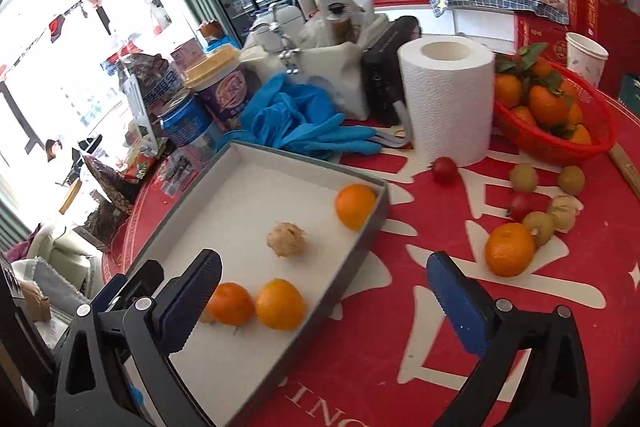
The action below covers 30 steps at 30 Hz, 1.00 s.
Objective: Organize fruits
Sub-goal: 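Open both tools to drop the husk fruits into the white tray, then withdraw both open tools from the tray back over the table fruit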
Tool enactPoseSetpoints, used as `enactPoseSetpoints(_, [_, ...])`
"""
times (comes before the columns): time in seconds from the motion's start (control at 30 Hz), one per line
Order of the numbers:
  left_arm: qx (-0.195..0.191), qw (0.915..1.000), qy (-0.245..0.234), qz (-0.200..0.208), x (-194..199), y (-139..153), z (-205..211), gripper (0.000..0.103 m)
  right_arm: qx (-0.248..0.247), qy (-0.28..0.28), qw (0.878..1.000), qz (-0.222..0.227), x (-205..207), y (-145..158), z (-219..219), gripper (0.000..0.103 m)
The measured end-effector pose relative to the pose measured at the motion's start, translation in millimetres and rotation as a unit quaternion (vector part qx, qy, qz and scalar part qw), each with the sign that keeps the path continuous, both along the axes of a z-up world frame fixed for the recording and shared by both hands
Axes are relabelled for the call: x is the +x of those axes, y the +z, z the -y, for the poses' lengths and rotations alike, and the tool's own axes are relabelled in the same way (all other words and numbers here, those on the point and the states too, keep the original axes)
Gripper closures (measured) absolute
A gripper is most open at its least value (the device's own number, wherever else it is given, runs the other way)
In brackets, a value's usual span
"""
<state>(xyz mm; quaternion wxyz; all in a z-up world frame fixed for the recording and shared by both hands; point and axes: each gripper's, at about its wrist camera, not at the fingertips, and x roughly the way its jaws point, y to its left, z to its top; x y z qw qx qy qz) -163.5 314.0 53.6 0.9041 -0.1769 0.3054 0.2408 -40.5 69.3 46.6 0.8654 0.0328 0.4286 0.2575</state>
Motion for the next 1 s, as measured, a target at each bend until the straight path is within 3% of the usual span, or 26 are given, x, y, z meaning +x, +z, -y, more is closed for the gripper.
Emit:
enactPoseSetpoints(0.23, [0.027,0.9983,-0.05,0.012,5.1,7.2,30.0,0.02,-0.073,-0.112,0.991,-0.02,17.7,-19.0,78.2,0.0])
enactPoseSetpoints(0.37, [0.046,0.9969,-0.063,0.012,6.8,9.2,41.8,0.02,-0.105,-0.136,0.984,-0.048,22.6,-40.9,106.6,0.0])
enactPoseSetpoints(0.53, [0.056,0.996,-0.069,0.012,7.8,10.1,47.0,0.02,-0.142,-0.132,0.98,-0.04,23.4,-48.8,104.1,0.0])
enactPoseSetpoints(0.7, [0.062,0.9954,-0.072,0.014,7.0,9.8,48.7,0.02,-0.128,-0.108,0.985,-0.031,29.1,-48.3,78.0,0.0])
enactPoseSetpoints(0.77, [0.067,0.9949,-0.074,0.015,6.7,10.3,50.5,0.02,-0.119,-0.108,0.987,-0.028,33.1,-46.9,70.1,0.007])
enactPoseSetpoints(0.83, [0.074,0.9942,-0.076,0.017,5.9,11.1,52.7,0.02,-0.113,-0.114,0.987,-0.023,37.2,-43.8,64.2,0.028])
enactPoseSetpoints(0.9, [0.079,0.9935,-0.079,0.019,5.7,11.7,55.1,0.02,-0.104,-0.121,0.987,-0.025,41.3,-41.6,62.2,0.038])
enactPoseSetpoints(0.97, [0.081,0.9928,-0.086,0.022,5.5,12.3,57.6,0.02,-0.099,-0.128,0.987,-0.025,42.2,-41.2,65.5,0.059])
enactPoseSetpoints(1.0, [0.081,0.9923,-0.09,0.024,5.2,12.8,59.2,0.02,-0.095,-0.125,0.987,-0.026,43.5,-40.9,67.5,0.064])
